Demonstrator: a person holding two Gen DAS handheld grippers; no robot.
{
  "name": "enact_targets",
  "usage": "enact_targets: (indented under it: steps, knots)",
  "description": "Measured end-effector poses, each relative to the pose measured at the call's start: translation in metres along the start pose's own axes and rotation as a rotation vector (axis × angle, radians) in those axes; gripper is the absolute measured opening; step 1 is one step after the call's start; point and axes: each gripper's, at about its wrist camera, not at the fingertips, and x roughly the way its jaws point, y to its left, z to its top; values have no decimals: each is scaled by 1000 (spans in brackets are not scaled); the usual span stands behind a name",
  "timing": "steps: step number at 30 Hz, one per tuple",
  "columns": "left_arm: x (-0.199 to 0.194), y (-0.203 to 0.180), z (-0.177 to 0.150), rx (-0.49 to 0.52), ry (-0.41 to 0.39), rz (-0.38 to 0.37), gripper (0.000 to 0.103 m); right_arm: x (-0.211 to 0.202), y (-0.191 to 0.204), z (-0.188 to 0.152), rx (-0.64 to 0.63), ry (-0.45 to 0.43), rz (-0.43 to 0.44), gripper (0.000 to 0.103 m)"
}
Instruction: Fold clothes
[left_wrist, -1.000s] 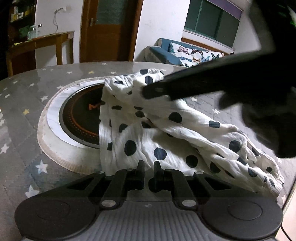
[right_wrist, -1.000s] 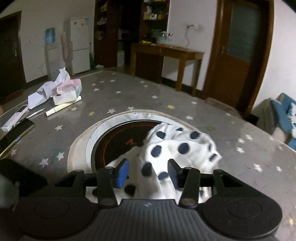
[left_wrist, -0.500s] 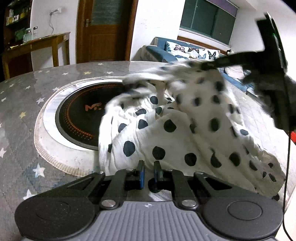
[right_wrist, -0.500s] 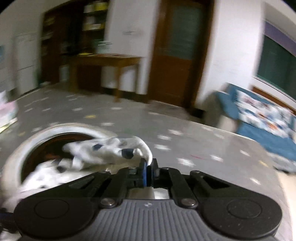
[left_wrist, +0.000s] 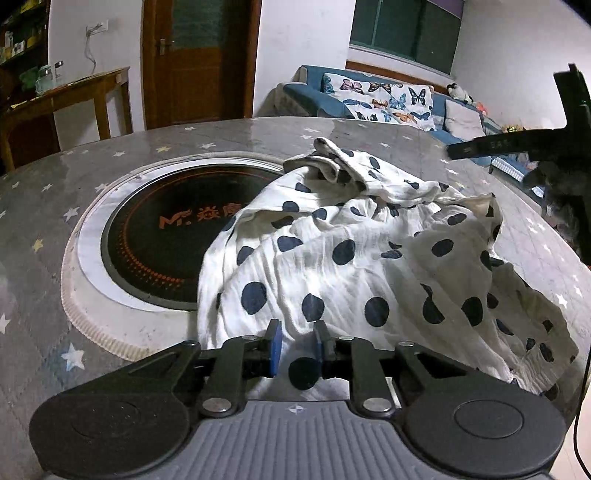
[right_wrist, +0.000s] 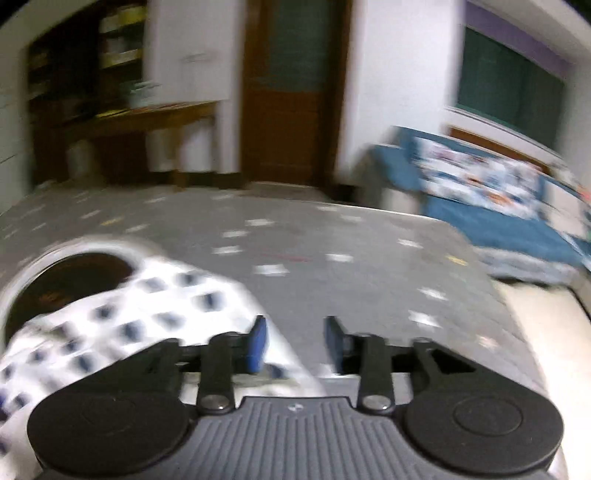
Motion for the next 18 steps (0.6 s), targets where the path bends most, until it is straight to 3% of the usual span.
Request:
enact_targets:
  steps: [4, 7, 11, 12, 14, 17, 18]
  knots:
    - [-2, -2, 5, 2, -2, -6, 23, 18, 48, -6, -159, 48, 98, 59]
    - [-6, -2, 10, 8, -16, -4, 25, 34, 70, -10, -249, 76, 138, 57]
    - [-2, -2, 19, 12, -24, -2, 27, 48, 71, 0, -281, 70, 142, 23]
    - [-1, -3, 20, 12, -23, -7, 27, 51, 66, 5, -260, 62, 133, 13]
    - [3, -6, 21, 14, -20, -19, 27, 54, 50, 16, -212, 28, 81, 7]
    - [7, -10, 18, 24, -8, -37, 30, 61, 18, 34, -112, -23, -78, 8]
    - [8, -11, 17, 27, -4, -41, 30, 62, 6, 40, -68, -33, -142, 14]
